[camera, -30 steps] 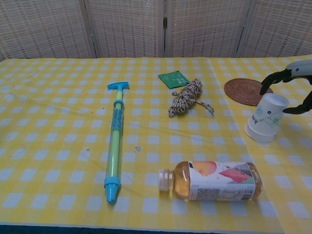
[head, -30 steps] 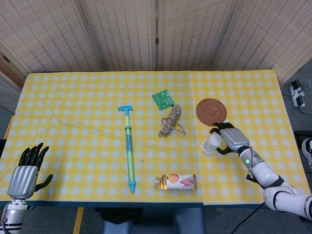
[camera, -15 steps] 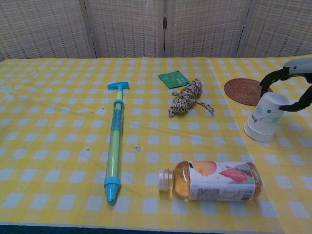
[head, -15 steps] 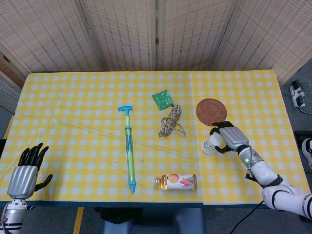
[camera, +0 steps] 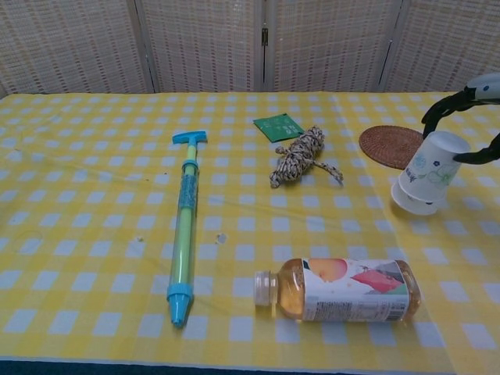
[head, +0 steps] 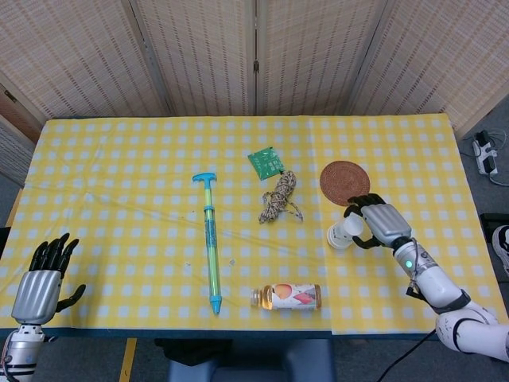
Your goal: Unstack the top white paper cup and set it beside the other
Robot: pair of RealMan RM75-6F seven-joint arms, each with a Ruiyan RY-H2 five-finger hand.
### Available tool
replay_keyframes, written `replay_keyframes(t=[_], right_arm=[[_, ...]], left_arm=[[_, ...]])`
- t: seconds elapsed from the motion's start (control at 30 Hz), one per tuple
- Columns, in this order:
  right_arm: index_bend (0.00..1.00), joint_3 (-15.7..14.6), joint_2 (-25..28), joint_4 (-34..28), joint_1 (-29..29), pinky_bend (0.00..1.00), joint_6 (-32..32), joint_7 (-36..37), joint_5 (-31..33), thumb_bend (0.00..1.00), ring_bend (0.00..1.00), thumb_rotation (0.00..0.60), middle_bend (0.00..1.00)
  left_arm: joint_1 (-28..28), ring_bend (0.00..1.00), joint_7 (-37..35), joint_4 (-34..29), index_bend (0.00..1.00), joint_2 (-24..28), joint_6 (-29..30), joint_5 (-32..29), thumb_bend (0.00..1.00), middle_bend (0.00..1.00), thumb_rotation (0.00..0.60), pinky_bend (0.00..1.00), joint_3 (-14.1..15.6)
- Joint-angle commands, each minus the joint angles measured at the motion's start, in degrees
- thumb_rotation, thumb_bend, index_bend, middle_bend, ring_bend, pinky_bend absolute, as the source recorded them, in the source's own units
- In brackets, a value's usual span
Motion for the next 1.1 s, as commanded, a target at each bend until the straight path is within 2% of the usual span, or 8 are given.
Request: replay_keyframes(t=[0.03,0.43,0.83,0.97,1.1], right_arm=[[0.40,0.40,1.27,-1.53,-0.65,0.02,1.07,0.91,-1.28,0.43,0.10,0.600,0.16],[0.40,0.68,2.12,-4.41,-1.07,0.02,2.83,1.42,-5.05,0.42,0.10,0.600,0.16],[0.40,2.54,7.02,-11.07,-1.80,0.02,6.76,1.16,-8.54,0.43,0.10,0.600,0.16],[0.40,2.13,5.62,-10.55,-0.53,0.02,4.85,-0.43,-7.68,0.43,0.10,0.600,0.16],[0.40,1.21,1.82,-7.66,1.45,0.02,2.09,-2.91,-5.57,0.43,0.10,0.600,0.16]], left_arm=[[0.00,0.00,-0.01,-0.03,0.06,0.01,0.04,0.07,0.32,0.00,0.600,0.00,0.03],[0.39,0.00,-0.50,0.09,0.06,0.23,0.50,-0.01,0.32,0.00,0.600,0.00,0.10],[0.40,0.00,-0.65,0.19,0.06,0.13,0.47,0.10,0.32,0.00,0.600,0.00,0.12],[0.37,0.00,-0.70,0.30,0.06,-0.02,0.41,0.20,0.32,0.00,0.600,0.00,0.19],[0.45,0.00,-0.87,0.48,0.06,-0.13,0.39,0.09,0.32,0.00,0.600,0.00,0.22]])
